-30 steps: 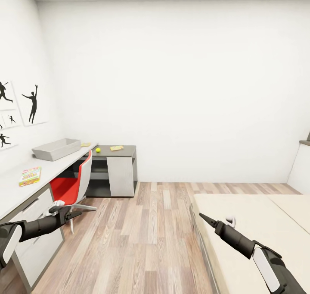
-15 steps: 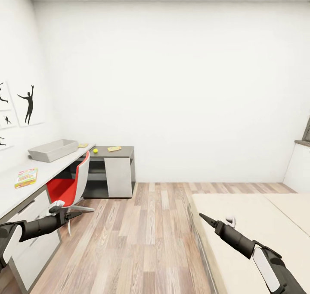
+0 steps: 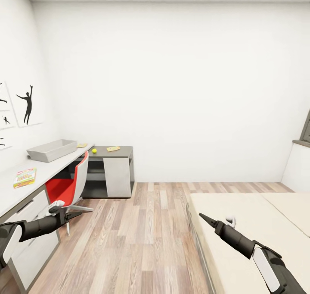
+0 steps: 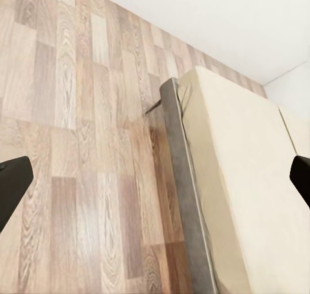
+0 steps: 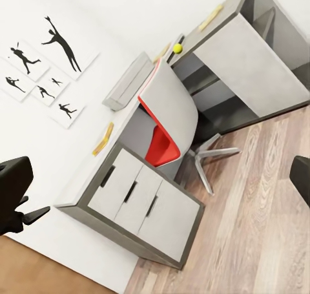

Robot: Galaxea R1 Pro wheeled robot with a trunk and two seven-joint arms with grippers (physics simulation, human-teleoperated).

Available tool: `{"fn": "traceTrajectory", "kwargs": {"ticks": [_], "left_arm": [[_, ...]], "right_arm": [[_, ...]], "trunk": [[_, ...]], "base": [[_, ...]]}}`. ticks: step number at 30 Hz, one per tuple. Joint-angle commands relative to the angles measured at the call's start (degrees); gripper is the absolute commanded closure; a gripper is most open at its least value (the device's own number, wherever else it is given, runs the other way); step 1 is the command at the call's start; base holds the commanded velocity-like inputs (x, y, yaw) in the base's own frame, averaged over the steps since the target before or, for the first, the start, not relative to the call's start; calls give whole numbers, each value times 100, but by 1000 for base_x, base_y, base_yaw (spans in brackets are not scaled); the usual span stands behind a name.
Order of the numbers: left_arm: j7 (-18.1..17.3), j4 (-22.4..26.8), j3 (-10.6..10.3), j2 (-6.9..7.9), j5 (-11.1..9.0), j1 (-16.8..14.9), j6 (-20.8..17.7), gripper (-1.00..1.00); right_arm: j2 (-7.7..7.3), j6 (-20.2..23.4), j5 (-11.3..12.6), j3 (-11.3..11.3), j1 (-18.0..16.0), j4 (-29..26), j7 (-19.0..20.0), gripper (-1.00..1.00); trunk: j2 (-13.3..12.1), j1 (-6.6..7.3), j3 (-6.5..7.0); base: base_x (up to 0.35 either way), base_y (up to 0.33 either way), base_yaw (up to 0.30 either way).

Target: Put all the toys in the child's room - the three board games (two on the bed and one on the table), the two jigsaw puzzles on the table, and the tennis ball on the table - inside the toy box on the table in the child's room.

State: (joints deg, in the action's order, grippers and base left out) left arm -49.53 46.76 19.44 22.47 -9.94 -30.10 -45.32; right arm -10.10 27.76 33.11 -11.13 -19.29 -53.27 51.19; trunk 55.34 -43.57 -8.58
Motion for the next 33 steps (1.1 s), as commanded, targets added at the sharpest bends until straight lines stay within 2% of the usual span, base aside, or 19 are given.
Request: {"fn": "traceTrajectory", "kwargs": {"ticks": [1,33], "left_arm": [[-13,0,9,2,-8,-5,-29,-100],[-13,0,9,0,-8,-5,-29,-100]], "right_arm": [[0,45,38,-3,-4,1,5,-100],[3,45,38,-3,-4,1,-2,-100]], "trunk": [[6,0,-9],[6,0,-8]], "base": [[-17,-20,-2],[-17,-2,0]]}}
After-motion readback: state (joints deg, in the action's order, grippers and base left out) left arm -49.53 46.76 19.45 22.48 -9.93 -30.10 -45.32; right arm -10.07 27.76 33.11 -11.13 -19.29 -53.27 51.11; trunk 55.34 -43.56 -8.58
